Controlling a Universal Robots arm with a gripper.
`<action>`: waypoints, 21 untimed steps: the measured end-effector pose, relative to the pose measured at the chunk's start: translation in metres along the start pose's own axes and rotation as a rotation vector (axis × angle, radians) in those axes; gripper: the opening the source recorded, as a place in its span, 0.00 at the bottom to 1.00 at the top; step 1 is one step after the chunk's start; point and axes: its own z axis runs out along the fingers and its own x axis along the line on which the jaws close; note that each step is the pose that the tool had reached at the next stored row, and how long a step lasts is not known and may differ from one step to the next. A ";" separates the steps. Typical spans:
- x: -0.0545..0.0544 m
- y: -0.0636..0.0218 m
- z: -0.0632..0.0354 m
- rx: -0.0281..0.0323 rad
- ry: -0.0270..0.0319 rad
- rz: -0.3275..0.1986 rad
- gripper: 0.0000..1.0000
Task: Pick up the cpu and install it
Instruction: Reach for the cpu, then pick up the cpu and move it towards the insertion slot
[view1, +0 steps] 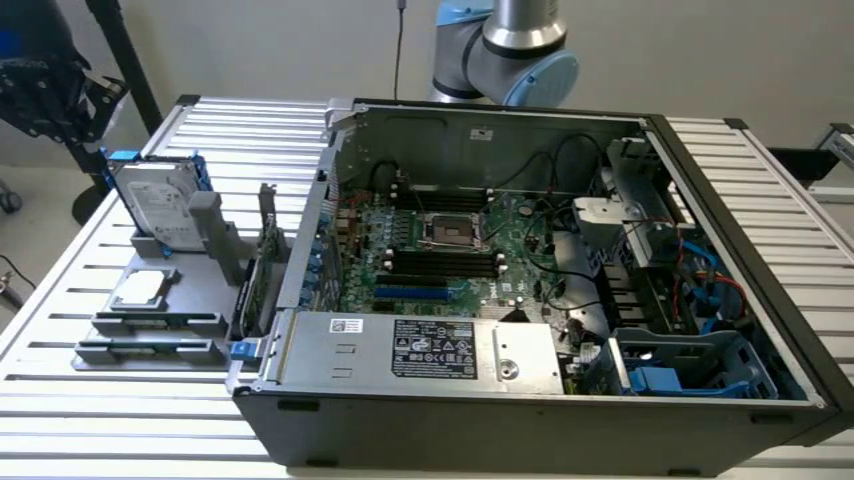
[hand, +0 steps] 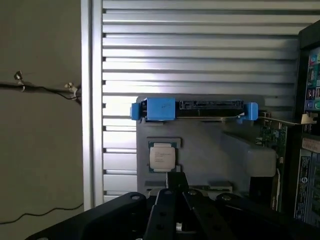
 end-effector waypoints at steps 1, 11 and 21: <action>0.000 0.0000 0.0002 0.0003 0.0017 -0.007 0.11; 0.002 0.0001 0.0032 -0.0175 0.0036 -0.078 0.11; 0.002 0.0000 0.0033 -0.0176 0.0036 -0.078 0.11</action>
